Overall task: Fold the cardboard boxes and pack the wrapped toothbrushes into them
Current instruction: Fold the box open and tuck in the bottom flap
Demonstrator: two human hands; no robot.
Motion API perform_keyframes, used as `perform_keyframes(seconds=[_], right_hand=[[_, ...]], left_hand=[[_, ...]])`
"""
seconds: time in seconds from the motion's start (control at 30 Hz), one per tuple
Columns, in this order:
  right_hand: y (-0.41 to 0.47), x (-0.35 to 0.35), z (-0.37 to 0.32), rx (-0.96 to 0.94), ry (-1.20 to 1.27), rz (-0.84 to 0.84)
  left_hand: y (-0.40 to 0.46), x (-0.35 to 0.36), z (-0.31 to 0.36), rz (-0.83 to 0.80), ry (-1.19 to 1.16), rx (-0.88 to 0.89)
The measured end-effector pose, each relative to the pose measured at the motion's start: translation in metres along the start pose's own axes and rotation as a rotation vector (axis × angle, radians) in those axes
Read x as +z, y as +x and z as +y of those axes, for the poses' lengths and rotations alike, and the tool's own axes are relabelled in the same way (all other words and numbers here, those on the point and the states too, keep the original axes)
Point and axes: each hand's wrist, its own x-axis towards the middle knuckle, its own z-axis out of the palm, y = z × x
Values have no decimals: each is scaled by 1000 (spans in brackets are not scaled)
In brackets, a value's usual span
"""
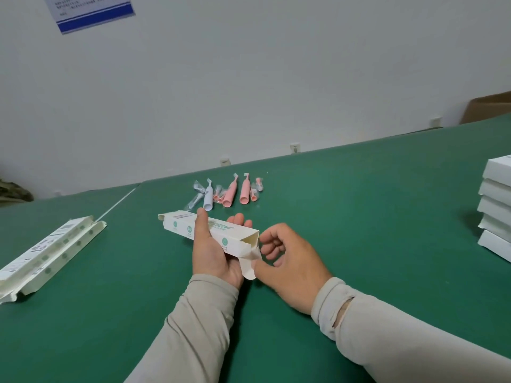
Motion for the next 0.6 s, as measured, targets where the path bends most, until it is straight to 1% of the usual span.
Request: perform_keyframes(seconds=[0.17, 0.3, 0.4, 0.6], right_hand=[[1, 2, -3, -83, -45, -19], [2, 1, -5, -57, 14, -12], [3, 0, -4, -32, 53, 6], [6, -3, -4, 6, 38, 71]], left_hand=[[7, -2, 0, 0, -18, 10], [7, -1, -1, -1, -31, -41], [7, -1, -3, -10, -2, -19], [5, 0, -8, -44, 19, -7]])
